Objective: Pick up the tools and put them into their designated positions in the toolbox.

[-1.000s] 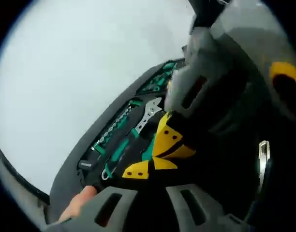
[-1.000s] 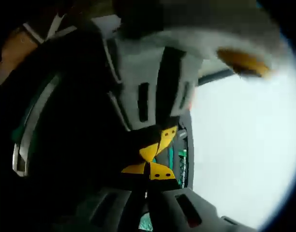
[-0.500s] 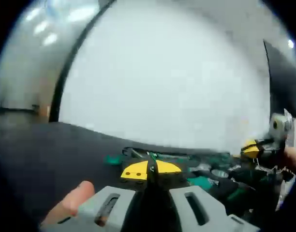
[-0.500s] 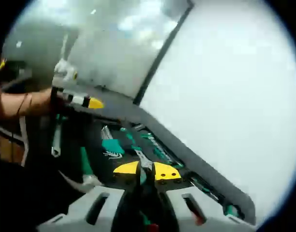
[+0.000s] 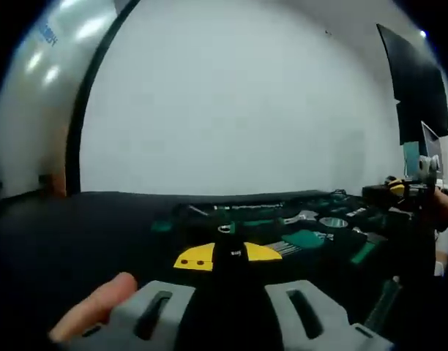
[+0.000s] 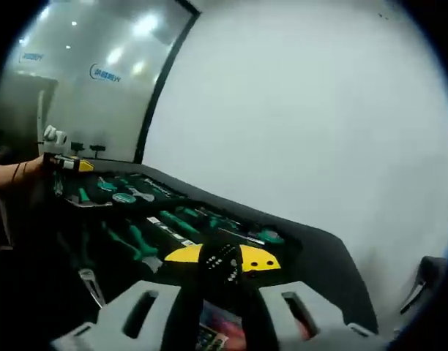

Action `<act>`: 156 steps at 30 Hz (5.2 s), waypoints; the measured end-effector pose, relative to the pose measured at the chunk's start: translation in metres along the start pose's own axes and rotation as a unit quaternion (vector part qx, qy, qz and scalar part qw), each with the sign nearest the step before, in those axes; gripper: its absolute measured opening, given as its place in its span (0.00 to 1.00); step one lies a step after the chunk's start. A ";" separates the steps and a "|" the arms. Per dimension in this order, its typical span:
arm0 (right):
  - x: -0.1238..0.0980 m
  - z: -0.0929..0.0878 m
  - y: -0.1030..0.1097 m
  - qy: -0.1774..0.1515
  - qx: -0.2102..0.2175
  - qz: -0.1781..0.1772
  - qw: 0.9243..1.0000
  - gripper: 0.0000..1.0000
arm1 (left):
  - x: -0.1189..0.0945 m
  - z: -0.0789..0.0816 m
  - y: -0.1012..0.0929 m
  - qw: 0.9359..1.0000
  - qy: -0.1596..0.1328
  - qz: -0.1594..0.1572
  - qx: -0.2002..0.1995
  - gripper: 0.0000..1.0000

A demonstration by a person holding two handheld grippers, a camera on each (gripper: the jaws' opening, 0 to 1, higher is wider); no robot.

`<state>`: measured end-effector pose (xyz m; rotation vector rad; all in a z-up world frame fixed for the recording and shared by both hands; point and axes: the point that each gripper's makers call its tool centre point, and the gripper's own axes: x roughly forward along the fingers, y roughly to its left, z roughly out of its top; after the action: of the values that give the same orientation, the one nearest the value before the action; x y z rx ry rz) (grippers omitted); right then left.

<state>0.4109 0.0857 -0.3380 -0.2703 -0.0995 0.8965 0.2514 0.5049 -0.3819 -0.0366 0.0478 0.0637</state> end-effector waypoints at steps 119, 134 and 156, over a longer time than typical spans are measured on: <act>0.003 -0.023 -0.027 -0.020 0.103 -0.087 0.991 0.58 | -0.057 0.070 -0.017 0.958 -0.203 -0.134 -0.154 0.16; 0.003 -0.024 -0.026 -0.016 0.102 -0.087 0.991 0.58 | -0.035 0.051 -0.028 0.977 -0.146 -0.132 -0.085 0.16; 0.004 -0.029 -0.023 -0.003 0.095 -0.082 0.992 0.58 | -0.031 0.027 -0.049 0.984 -0.085 -0.153 -0.039 0.16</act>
<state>0.4366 0.0692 -0.3594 -0.0792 -0.0411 0.7376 0.2248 0.4554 -0.3521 -0.1158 -0.1312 -0.2399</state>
